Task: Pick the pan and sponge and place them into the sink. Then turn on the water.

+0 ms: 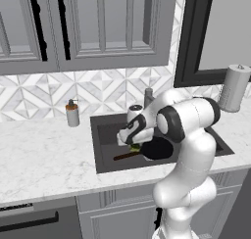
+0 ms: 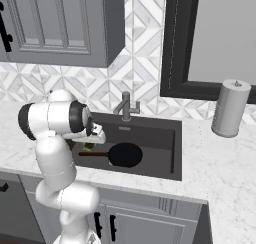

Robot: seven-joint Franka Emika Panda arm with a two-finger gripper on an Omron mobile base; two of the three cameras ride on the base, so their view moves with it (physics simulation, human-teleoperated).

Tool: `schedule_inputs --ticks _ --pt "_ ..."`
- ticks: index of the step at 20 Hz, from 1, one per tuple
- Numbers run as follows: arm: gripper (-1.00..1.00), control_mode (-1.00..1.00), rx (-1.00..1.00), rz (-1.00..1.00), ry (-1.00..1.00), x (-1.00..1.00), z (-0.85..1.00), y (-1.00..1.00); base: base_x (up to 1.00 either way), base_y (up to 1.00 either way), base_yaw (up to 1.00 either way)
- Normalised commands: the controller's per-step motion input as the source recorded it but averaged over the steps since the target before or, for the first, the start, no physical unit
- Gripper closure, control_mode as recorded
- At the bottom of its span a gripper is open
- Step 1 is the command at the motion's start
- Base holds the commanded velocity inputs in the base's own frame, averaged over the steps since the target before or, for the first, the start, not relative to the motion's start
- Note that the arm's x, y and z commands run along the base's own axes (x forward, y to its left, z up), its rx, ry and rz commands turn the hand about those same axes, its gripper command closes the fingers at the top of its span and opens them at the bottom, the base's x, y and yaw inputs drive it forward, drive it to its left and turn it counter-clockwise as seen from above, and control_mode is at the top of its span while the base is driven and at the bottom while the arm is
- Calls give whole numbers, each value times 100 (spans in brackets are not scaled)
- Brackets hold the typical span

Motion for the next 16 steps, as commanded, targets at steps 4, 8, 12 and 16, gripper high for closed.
schedule_inputs --ticks 4,8,12,16 --pt "100 -100 0 0 0 42 -36 -14 0 0 0" --pt "100 -100 0 0 0 39 -36 -16 0 0 0" --pt "100 -100 -1 0 0 26 -35 -21 0 0 0" --pt "100 -100 -6 0 0 31 -37 -16 0 0 0"
